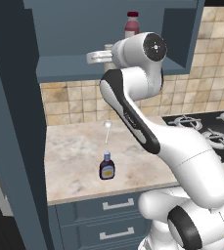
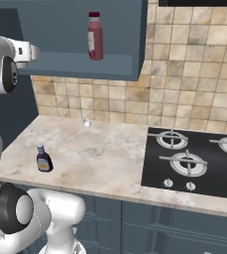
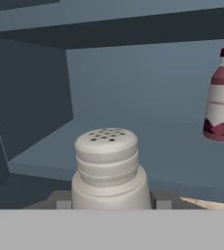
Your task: Pick the shaker and condiment bottle from the counter and place them in the cabinet.
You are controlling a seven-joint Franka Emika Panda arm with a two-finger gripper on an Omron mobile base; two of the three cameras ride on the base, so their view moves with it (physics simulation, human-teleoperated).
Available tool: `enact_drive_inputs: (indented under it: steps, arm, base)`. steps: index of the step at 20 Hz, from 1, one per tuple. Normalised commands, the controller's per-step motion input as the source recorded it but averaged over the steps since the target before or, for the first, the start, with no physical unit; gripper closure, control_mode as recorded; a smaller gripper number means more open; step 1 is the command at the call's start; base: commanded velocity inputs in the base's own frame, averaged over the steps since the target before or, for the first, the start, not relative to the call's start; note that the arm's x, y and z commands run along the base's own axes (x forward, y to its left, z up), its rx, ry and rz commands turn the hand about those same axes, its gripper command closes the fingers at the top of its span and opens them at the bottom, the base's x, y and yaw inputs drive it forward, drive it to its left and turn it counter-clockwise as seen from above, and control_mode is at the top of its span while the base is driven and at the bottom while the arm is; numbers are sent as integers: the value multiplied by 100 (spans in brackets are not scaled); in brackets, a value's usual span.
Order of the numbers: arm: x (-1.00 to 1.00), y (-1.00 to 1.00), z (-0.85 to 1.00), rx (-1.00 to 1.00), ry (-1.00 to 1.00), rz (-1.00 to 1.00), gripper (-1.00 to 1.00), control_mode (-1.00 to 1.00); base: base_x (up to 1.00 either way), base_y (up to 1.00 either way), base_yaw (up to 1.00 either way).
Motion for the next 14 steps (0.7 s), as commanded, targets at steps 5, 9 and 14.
enact_drive_inputs:
  steps: [5, 9, 14]
  arm:
    - [27, -1, 0, 4, -3, 0, 100, -100]
    - [33, -1, -14, 2, -5, -1, 100, -100]
    - [42, 0, -14, 0, -2, -1, 100, -100]
  base:
    - [0, 0, 0]
    - [0, 0, 0]
    - [0, 0, 0]
